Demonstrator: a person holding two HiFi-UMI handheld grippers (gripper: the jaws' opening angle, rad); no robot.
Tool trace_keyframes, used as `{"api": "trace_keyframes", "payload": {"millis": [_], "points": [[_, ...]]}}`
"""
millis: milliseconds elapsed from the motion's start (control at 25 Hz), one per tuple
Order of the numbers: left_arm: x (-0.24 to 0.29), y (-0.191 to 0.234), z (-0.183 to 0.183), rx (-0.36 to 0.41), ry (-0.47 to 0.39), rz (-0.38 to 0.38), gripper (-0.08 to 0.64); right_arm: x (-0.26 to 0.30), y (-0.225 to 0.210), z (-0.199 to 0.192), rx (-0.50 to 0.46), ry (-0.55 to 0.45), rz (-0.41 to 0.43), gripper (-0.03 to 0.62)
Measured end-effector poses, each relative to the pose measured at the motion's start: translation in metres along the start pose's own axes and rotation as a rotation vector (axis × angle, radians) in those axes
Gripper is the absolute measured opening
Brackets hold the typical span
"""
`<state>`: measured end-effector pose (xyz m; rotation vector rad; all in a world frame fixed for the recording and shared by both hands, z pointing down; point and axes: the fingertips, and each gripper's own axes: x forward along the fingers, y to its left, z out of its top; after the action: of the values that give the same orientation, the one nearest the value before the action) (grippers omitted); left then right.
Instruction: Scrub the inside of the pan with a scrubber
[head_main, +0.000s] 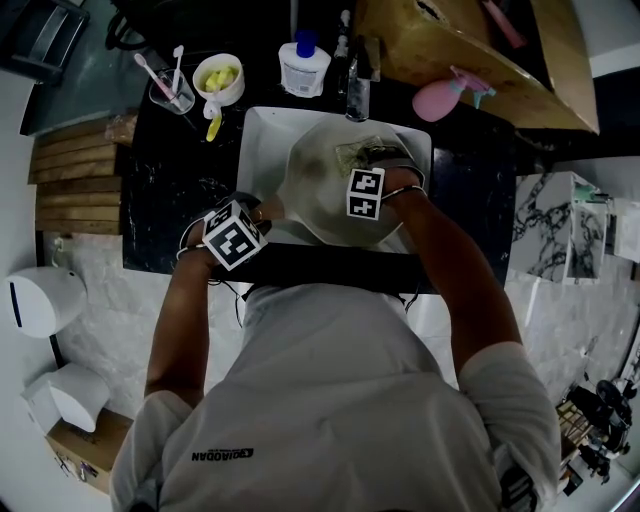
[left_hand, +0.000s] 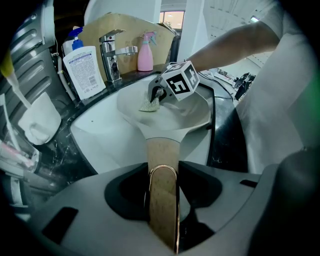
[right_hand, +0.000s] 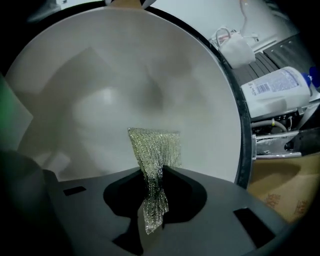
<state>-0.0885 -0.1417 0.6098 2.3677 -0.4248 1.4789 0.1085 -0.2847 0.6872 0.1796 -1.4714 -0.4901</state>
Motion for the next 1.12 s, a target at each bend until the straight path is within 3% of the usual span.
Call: {"api": "trace_keyframes", "payload": {"millis": [800,1120], "points": [[0.002,0.001,-0.002,0.023,0.016,0.02,0.184,-0.019,0.042,-0.015,0.289,0.013,0.293,0.097],[0.003,0.001,-0.003,0.031,0.022,0.031,0.181,-0.039,0.079,-0.01,0.397,0.043,0.499,0.097]]}}
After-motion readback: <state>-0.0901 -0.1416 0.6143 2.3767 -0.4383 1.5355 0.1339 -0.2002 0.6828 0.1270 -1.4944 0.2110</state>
